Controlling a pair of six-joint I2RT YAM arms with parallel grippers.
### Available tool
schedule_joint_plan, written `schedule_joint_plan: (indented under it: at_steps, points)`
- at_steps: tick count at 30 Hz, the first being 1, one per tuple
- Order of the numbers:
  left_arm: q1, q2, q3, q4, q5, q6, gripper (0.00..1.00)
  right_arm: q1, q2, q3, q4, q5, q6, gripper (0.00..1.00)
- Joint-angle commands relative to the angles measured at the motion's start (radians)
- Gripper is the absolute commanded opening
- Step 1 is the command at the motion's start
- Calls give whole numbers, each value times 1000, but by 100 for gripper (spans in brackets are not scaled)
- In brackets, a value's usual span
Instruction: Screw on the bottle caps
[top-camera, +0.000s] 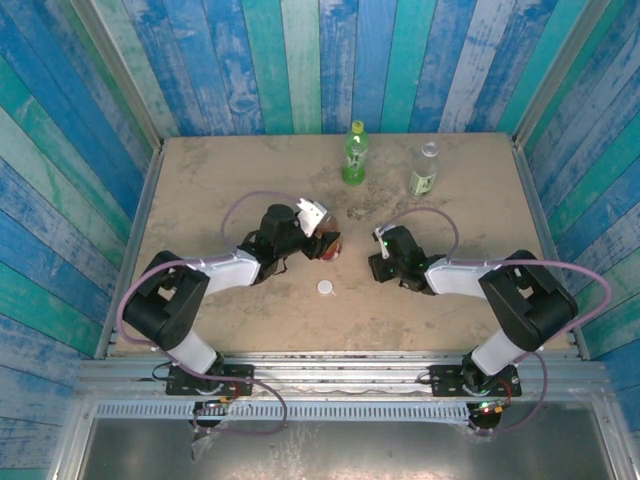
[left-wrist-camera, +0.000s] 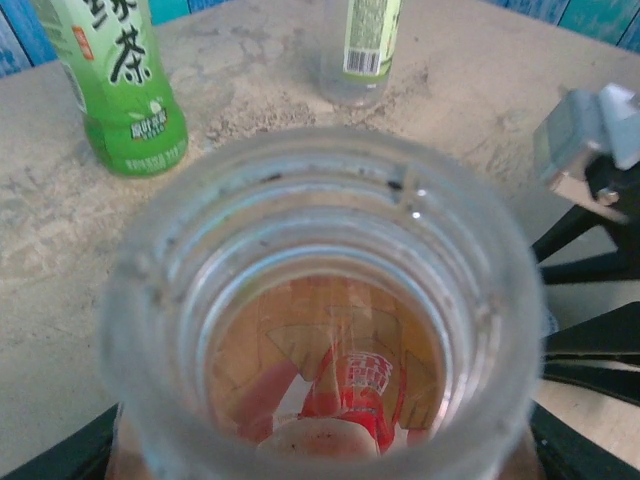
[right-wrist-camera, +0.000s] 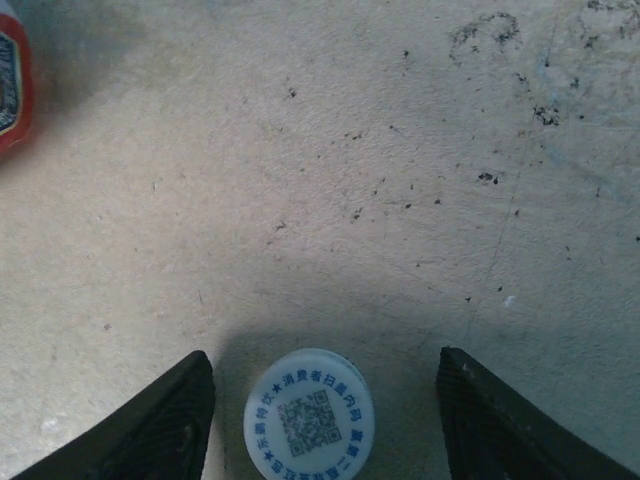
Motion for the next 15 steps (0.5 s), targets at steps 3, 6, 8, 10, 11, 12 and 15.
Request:
schedule_joint_plan:
  at_steps: [3, 6, 8, 10, 11, 12, 15]
  points:
    - [-7, 55, 37, -51, -16, 71, 67, 0, -81, 8, -26, 13, -45, 73]
    - [-7, 59, 33, -44, -49, 75, 74, 0, -134, -2, -25, 15, -60, 76]
    - [-8, 59, 25, -27, -63, 74, 85, -1, -166, -6, -25, 21, -66, 76]
    - [-7, 59, 22, -19, -65, 73, 94, 0, -197, -8, -26, 23, -72, 77]
    - [-7, 55, 12, 3, -65, 65, 98, 0, -211, -8, -25, 25, -75, 77]
    - [-7, 52, -1, 31, -66, 58, 99, 0, -222, -9, -26, 26, -79, 77]
    - [-7, 29, -38, 116, -87, 39, 94, -1, -251, -12, -26, 34, -90, 77]
